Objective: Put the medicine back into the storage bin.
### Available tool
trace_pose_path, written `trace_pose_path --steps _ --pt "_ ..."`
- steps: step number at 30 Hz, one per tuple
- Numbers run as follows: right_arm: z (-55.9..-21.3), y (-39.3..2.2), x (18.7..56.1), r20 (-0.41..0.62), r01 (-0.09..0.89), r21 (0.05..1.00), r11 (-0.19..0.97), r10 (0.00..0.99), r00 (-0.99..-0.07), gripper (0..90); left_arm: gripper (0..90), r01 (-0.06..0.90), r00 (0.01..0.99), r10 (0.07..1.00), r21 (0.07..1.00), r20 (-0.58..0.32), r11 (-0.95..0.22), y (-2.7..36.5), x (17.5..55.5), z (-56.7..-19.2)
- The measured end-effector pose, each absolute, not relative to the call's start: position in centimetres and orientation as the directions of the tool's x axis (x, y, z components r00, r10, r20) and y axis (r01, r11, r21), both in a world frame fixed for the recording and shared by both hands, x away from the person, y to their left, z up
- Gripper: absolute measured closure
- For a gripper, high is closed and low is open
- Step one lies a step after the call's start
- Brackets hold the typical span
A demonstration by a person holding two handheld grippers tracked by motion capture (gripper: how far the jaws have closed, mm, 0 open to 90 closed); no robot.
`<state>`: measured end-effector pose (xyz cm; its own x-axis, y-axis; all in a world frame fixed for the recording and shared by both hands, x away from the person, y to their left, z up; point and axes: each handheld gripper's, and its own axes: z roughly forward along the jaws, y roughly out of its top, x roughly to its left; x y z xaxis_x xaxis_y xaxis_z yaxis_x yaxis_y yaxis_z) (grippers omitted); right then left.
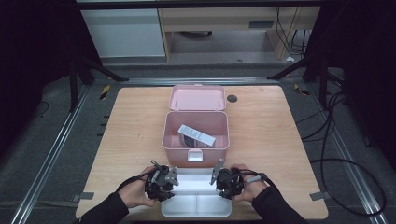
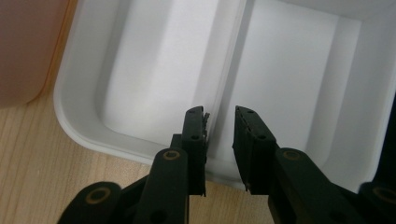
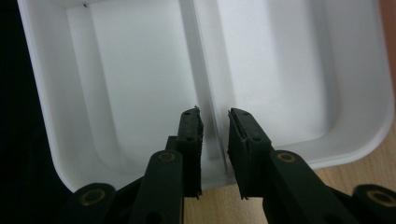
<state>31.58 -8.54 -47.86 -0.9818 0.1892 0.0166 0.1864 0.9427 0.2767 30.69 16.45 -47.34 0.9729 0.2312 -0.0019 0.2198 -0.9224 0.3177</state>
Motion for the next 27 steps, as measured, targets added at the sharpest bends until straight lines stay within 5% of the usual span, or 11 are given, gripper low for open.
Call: trace_pose_path --steps 10,27 --pt "-48.4 -8.0 32.0 0.02 0.185 0.239 0.953 0.186 -0.982 84.0 79.2 0.2 0.979 0.206 0.278 -0.007 -0.939 16.0 31.1 -47.7" --pt "-46.6 -8.2 31.4 0.026 0.154 0.26 0.953 0.153 -0.988 85.6 86.4 0.141 0.99 0.135 0.27 -0.041 -0.953 16.2 30.7 -46.1"
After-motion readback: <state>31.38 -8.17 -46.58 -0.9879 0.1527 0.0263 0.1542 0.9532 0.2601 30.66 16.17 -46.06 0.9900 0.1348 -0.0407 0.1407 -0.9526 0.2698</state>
